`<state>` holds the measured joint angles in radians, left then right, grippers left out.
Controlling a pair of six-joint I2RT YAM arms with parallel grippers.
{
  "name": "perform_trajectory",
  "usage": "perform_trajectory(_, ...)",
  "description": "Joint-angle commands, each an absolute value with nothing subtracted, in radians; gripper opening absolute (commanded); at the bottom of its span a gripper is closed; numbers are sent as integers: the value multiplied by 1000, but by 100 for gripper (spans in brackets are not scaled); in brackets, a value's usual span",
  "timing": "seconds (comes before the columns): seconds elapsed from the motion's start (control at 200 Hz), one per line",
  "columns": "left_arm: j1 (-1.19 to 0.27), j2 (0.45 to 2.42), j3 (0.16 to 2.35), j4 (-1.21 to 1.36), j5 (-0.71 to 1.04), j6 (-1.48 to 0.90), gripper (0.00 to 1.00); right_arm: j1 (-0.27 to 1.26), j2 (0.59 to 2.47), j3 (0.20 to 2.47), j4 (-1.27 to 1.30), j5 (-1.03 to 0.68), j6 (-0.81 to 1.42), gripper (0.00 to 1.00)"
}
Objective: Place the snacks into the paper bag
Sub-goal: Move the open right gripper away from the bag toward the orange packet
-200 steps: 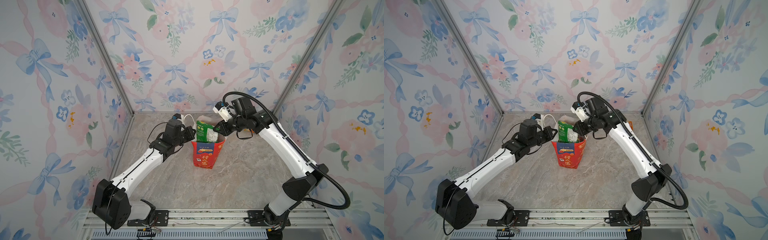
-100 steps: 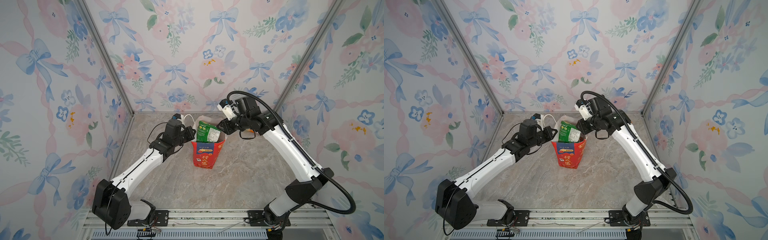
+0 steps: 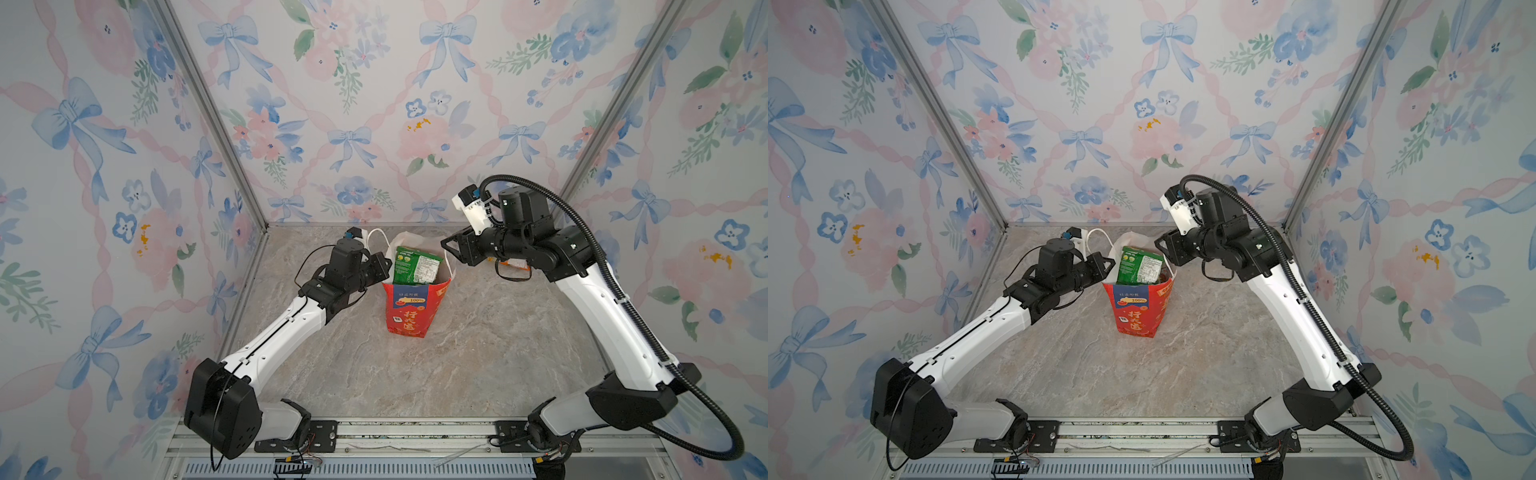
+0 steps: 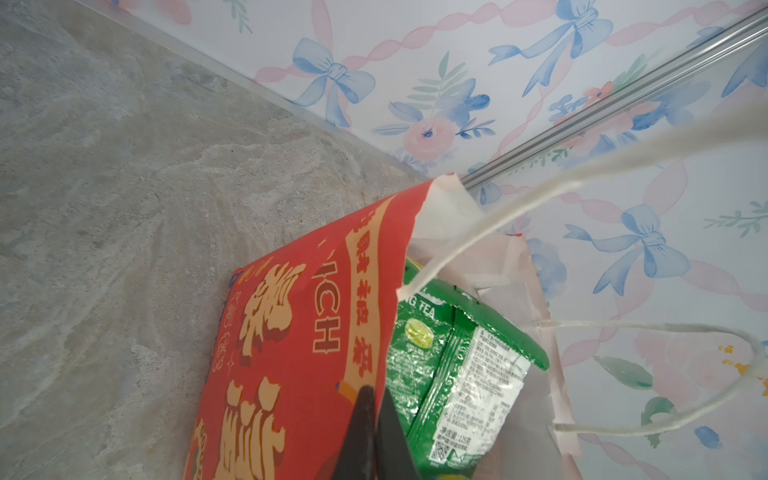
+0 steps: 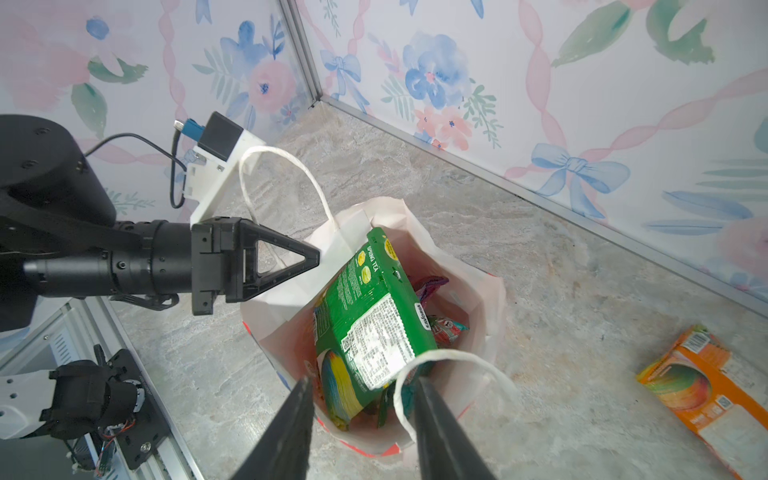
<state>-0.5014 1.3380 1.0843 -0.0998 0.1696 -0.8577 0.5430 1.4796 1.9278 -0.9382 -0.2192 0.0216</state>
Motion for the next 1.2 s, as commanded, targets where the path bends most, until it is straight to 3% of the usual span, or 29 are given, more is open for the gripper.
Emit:
perform_trajectory(0.0, -499, 1313, 1105, -60, 200, -852, 0, 483, 1418, 1914, -906, -247, 58, 48)
perform_trajectory(0.335, -496, 1317, 1108, -61, 201, -848, 0, 6, 1292, 1593, -629, -569, 358, 66)
perform_trajectory(0.69, -496, 1327, 1107, -60, 200, -848, 0, -298, 1356, 1359, -458, -636, 526, 79)
perform_trajectory(1.195, -487, 1331, 1105, -61, 202, -847, 0, -440, 1685, 1263, -285, -640, 558, 91)
